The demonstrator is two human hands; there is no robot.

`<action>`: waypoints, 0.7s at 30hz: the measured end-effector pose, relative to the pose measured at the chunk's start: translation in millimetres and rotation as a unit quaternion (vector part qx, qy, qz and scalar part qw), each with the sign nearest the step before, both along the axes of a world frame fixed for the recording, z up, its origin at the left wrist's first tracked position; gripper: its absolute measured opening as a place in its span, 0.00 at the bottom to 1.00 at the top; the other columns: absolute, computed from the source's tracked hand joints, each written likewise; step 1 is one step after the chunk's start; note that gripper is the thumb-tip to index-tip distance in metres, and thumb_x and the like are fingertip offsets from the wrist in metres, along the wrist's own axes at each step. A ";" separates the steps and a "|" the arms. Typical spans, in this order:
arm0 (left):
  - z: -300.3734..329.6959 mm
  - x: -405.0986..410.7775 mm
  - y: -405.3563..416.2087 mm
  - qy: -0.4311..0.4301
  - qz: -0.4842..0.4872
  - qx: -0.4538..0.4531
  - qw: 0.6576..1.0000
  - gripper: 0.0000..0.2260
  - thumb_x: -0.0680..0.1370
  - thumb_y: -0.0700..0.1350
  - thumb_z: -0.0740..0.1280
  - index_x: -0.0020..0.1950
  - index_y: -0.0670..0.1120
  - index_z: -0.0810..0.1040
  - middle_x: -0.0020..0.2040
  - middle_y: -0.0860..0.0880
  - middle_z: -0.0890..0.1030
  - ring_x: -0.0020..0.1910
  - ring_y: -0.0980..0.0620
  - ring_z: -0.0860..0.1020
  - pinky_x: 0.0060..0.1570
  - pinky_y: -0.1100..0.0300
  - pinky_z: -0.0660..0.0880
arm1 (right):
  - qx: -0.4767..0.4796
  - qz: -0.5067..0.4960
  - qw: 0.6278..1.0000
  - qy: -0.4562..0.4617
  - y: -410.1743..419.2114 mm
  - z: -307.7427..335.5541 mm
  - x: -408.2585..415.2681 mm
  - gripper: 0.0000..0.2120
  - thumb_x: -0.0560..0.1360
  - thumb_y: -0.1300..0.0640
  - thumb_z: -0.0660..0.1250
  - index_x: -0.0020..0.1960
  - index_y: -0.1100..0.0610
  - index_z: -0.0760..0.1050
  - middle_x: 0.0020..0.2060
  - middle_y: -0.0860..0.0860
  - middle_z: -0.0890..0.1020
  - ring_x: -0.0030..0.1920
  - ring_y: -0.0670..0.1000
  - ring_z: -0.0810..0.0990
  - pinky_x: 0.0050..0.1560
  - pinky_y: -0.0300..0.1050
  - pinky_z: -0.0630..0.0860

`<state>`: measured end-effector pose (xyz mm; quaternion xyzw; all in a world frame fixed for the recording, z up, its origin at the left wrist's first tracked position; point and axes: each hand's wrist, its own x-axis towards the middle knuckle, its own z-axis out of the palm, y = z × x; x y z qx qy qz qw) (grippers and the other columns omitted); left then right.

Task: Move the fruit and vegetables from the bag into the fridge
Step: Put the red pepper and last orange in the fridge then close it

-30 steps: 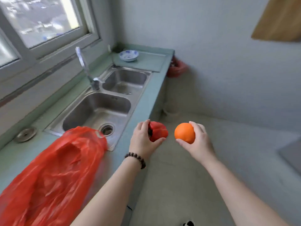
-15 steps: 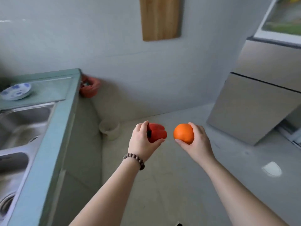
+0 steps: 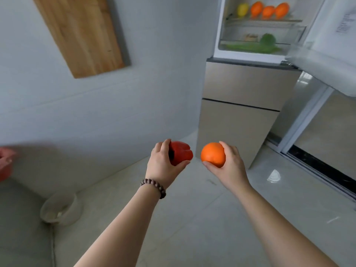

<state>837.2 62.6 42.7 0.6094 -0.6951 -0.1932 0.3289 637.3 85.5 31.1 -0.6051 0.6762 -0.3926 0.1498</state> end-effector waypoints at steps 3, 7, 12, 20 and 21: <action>3.3 -27.2 -44.1 0.005 -0.028 -0.003 1.000 0.38 0.68 0.59 0.73 0.72 0.48 0.63 0.65 0.50 0.69 0.63 0.49 0.71 0.59 0.55 0.73 | -0.003 -0.021 1.000 -0.006 -30.2 1.5 -24.9 0.39 0.64 0.48 0.77 0.70 0.55 0.64 0.63 0.54 0.69 0.61 0.54 0.72 0.53 0.40 0.67; 5.5 -58.5 -109.0 0.015 -0.062 -0.013 0.998 0.38 0.68 0.58 0.73 0.72 0.48 0.63 0.65 0.51 0.69 0.63 0.49 0.71 0.59 0.55 0.73 | -0.009 -0.059 0.998 -0.007 -83.2 3.8 -56.1 0.39 0.64 0.48 0.77 0.70 0.55 0.64 0.63 0.54 0.69 0.61 0.54 0.72 0.54 0.40 0.66; 14.0 -91.6 -215.3 0.030 -0.100 -0.024 0.994 0.38 0.67 0.59 0.73 0.72 0.49 0.62 0.65 0.51 0.69 0.63 0.50 0.71 0.60 0.52 0.74 | -0.016 -0.104 0.994 0.001 -171.5 11.5 -86.0 0.40 0.64 0.46 0.76 0.71 0.54 0.63 0.65 0.53 0.68 0.61 0.54 0.72 0.54 0.42 0.69; 60.5 -143.9 -395.9 0.061 -0.163 -0.054 0.983 0.37 0.67 0.58 0.74 0.71 0.50 0.63 0.64 0.52 0.69 0.60 0.51 0.73 0.57 0.57 0.75 | -0.044 -0.165 0.985 0.011 -326.8 61.8 -133.7 0.39 0.64 0.47 0.76 0.70 0.54 0.64 0.66 0.53 0.67 0.62 0.55 0.71 0.58 0.48 0.71; 67.4 -151.7 -415.4 0.063 -0.169 -0.062 0.982 0.37 0.67 0.58 0.74 0.71 0.50 0.62 0.64 0.52 0.69 0.60 0.51 0.73 0.56 0.59 0.74 | -0.050 -0.173 0.984 0.013 -341.2 68.2 -141.1 0.39 0.65 0.47 0.76 0.70 0.54 0.63 0.67 0.52 0.67 0.62 0.55 0.71 0.57 0.47 0.71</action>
